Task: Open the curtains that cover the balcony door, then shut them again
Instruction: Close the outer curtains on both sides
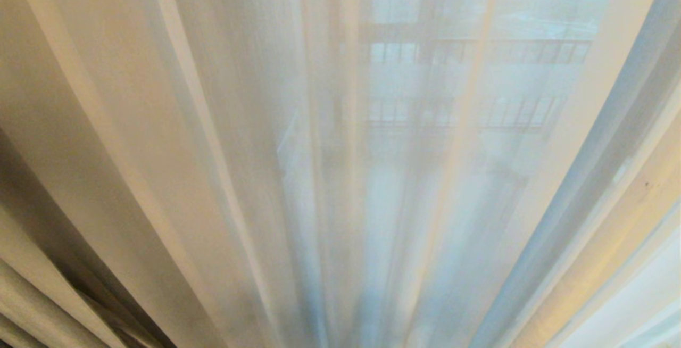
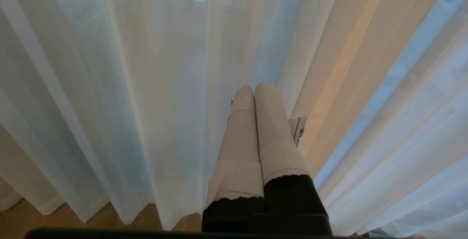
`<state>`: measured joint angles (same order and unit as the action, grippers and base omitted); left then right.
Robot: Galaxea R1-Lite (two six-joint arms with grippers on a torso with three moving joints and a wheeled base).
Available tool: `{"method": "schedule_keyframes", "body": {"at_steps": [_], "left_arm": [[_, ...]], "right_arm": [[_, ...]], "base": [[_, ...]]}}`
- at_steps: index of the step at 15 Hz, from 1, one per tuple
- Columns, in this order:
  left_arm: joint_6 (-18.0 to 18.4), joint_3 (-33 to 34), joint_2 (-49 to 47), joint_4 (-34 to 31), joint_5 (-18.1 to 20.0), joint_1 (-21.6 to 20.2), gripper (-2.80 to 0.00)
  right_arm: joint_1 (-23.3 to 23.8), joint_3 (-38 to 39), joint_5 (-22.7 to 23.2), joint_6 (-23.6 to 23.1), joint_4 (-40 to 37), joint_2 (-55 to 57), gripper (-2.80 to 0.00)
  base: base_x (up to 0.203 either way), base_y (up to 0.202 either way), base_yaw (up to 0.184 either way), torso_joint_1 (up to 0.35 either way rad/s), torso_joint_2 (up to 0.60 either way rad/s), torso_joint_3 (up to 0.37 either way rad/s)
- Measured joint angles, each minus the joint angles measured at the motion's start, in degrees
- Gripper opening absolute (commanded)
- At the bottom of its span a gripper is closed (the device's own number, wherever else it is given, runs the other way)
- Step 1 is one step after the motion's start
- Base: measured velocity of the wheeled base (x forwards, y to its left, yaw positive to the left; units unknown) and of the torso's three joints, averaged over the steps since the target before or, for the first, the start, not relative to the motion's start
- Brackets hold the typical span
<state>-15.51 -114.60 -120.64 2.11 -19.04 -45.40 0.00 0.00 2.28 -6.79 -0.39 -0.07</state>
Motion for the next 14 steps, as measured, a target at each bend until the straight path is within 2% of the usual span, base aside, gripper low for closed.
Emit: {"method": "schedule_keyframes", "body": {"at_steps": [5,14], "left_arm": [[0.2,0.0,0.6,0.0,1.7,1.1,-2.8],[0.4,0.1,1.6,-0.3,1.7,3.0,-2.8]], "right_arm": [[0.0,0.0,0.0,0.0,0.0,0.0,-2.8],[0.0,0.0,0.0,0.0,0.0,0.0,-2.8]], "base": [[0.0,0.0,0.0,0.0,0.0,0.0],[0.0,0.0,0.0,0.0,0.0,0.0]]}}
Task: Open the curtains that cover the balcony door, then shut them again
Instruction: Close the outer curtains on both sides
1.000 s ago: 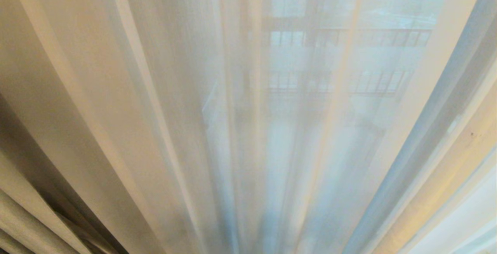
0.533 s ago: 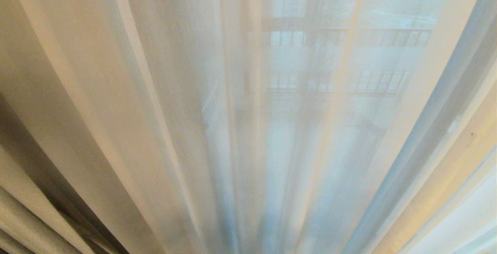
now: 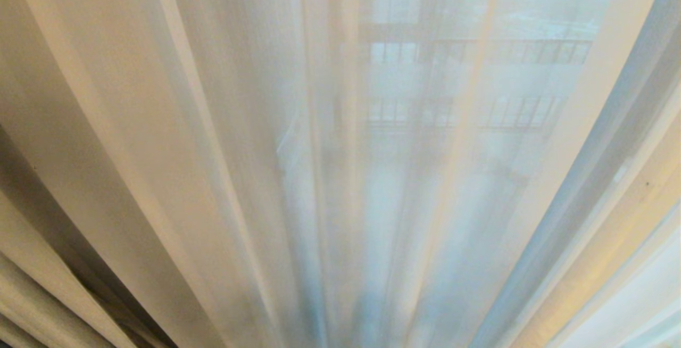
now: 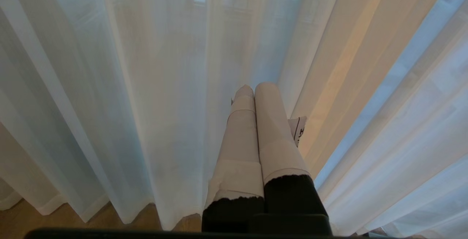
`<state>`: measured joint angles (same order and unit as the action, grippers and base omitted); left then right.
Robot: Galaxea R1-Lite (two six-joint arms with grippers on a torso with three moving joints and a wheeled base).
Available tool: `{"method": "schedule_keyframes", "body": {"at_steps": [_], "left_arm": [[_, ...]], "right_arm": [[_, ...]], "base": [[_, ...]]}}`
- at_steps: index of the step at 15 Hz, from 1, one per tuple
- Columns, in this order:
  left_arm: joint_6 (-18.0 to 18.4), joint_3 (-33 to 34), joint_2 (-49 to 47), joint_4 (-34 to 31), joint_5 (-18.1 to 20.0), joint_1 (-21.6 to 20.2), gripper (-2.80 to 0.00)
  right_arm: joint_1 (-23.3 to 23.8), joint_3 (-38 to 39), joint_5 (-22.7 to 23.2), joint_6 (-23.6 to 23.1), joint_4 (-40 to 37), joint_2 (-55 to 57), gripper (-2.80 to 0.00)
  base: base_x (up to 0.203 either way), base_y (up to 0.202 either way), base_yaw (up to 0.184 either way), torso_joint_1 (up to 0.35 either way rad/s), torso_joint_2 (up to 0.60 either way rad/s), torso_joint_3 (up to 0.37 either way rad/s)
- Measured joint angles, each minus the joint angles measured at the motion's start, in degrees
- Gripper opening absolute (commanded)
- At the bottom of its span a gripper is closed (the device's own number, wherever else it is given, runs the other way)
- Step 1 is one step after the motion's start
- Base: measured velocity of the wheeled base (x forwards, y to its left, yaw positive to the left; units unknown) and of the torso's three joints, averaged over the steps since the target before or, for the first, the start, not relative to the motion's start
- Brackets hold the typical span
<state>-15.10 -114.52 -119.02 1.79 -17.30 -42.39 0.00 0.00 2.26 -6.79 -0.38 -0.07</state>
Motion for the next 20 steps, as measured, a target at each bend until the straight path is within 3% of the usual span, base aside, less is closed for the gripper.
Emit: {"method": "schedule_keyframes", "body": {"at_steps": [16,20], "left_arm": [[2.4,0.4,3.7,0.8,-0.6,0.3,-2.8],[2.7,0.4,3.4,4.1,-0.4,0.2,-2.8]], "right_arm": [[0.0,0.0,0.0,0.0,0.0,0.0,-2.8],[0.0,0.0,0.1,0.0,0.0,0.0,-2.8]], "base": [[0.0,0.0,0.0,0.0,0.0,0.0],[0.0,0.0,0.0,0.0,0.0,0.0]]}}
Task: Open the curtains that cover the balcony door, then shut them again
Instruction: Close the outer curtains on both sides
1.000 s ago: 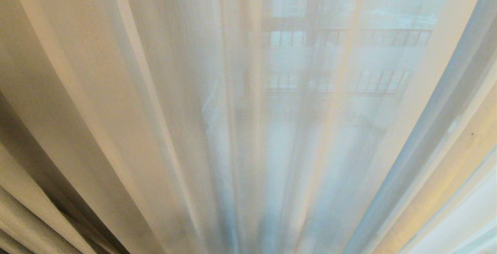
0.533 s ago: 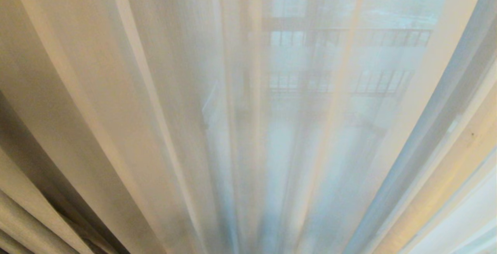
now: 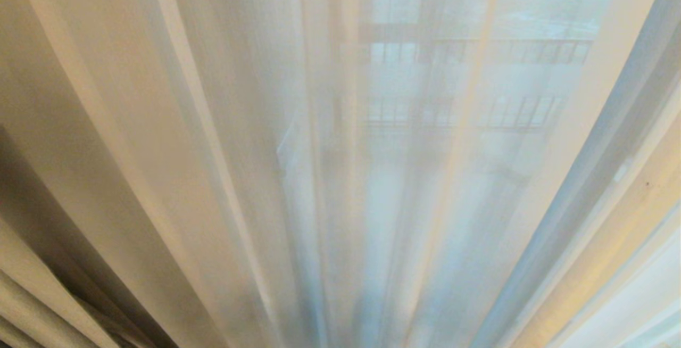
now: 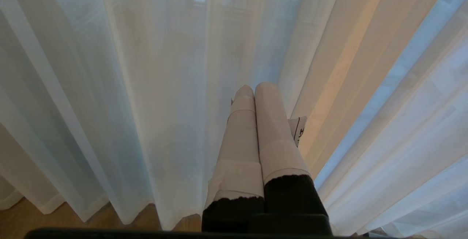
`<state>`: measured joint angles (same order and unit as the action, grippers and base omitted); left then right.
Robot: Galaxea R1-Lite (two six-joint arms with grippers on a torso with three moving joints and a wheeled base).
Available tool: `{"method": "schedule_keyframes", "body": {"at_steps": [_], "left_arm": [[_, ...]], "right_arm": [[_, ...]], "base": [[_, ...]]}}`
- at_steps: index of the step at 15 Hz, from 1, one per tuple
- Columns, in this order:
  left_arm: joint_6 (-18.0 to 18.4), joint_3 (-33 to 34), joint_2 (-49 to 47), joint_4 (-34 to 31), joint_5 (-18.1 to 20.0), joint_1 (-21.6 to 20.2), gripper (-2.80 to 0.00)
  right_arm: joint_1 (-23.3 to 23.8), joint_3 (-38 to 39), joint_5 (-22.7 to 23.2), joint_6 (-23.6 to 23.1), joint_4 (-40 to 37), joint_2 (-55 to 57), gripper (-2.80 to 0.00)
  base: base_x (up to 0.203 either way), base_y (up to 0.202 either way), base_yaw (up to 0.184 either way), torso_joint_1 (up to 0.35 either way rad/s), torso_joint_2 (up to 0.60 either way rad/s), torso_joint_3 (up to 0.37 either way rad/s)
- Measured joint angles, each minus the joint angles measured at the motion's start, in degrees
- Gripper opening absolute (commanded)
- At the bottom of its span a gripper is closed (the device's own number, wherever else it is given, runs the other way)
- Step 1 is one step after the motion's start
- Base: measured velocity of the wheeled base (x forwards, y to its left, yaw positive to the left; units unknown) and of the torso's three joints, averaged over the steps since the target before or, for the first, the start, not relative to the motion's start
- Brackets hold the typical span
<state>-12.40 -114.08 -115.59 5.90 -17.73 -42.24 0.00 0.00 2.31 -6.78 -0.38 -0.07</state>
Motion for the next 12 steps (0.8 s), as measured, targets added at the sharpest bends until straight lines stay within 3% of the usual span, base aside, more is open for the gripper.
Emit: {"method": "schedule_keyframes", "body": {"at_steps": [9,10,11,12], "left_arm": [[-0.7,-0.3,-5.1,-2.5,0.0,-0.9,-2.8],[-0.6,-0.3,-5.4,-2.5,0.0,-0.9,-1.08],[-0.5,-0.3,-5.7,-2.5,0.0,-0.9,0.0],[-0.5,-0.4,-5.9,-2.5,0.0,-0.9,0.0]], "right_arm": [[0.0,0.0,0.0,0.0,0.0,0.0,-2.8],[0.0,0.0,0.0,0.0,0.0,0.0,-2.8],[0.0,0.0,0.0,0.0,0.0,0.0,-2.8],[0.0,0.0,0.0,0.0,0.0,0.0,-2.8]], "base": [[0.0,0.0,0.0,0.0,0.0,0.0],[0.0,0.0,0.0,0.0,0.0,0.0],[0.0,0.0,0.0,0.0,0.0,0.0],[0.0,0.0,0.0,0.0,0.0,0.0]]}}
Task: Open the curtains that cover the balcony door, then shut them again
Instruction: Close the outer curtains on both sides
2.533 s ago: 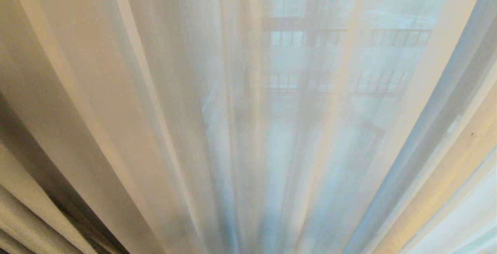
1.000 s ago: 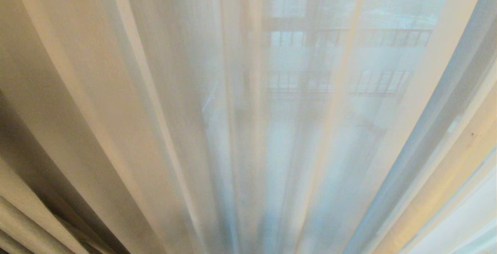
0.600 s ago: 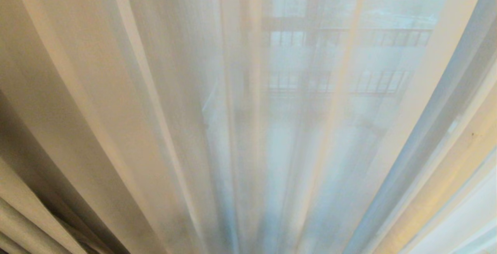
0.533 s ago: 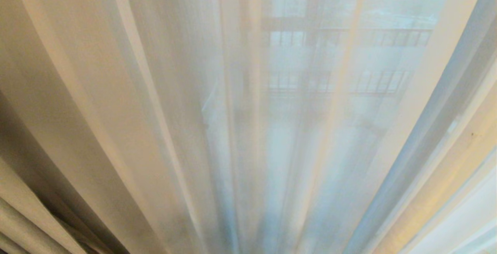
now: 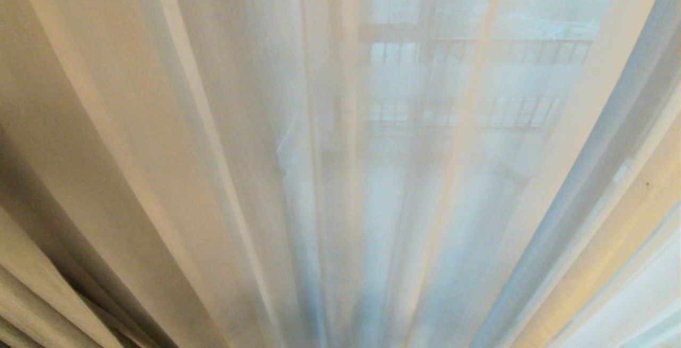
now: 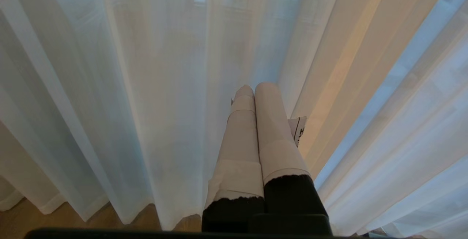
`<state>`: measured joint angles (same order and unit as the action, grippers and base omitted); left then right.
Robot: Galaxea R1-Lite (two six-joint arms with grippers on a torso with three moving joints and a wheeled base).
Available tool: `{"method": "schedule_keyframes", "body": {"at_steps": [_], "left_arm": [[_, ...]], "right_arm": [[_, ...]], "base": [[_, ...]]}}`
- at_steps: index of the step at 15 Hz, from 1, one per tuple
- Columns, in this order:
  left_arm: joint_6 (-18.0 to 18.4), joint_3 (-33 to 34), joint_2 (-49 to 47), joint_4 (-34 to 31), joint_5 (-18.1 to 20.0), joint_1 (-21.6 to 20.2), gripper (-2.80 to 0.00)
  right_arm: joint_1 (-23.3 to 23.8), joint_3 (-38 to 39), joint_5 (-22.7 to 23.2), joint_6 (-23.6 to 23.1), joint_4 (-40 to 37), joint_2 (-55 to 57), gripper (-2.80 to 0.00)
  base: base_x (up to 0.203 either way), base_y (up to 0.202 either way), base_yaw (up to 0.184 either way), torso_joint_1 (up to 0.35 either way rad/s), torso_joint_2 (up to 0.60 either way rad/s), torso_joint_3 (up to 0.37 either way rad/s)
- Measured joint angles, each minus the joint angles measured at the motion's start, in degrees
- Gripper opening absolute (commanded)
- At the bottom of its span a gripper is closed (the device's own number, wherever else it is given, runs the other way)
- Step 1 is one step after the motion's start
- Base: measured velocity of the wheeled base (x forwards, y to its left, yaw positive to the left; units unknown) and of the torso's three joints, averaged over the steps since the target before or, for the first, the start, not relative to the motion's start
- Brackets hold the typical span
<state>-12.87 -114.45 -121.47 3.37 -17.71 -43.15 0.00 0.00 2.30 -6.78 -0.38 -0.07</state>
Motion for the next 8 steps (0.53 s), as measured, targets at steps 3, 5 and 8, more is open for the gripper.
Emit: {"method": "schedule_keyframes", "body": {"at_steps": [3,5,8], "left_arm": [[-0.1,0.0,-0.4,0.1,0.0,0.0,0.0],[-0.2,0.0,-0.5,0.1,-0.1,0.0,0.0],[-0.2,0.1,-0.2,0.0,0.0,0.1,0.0]], "right_arm": [[0.0,0.0,0.0,0.0,0.0,0.0,-2.8],[0.0,0.0,0.0,0.0,0.0,0.0,-2.8],[0.0,0.0,0.0,0.0,0.0,0.0,-2.8]], "base": [[0.0,0.0,0.0,0.0,0.0,0.0],[0.0,0.0,0.0,0.0,0.0,0.0],[0.0,0.0,0.0,0.0,0.0,0.0]]}}
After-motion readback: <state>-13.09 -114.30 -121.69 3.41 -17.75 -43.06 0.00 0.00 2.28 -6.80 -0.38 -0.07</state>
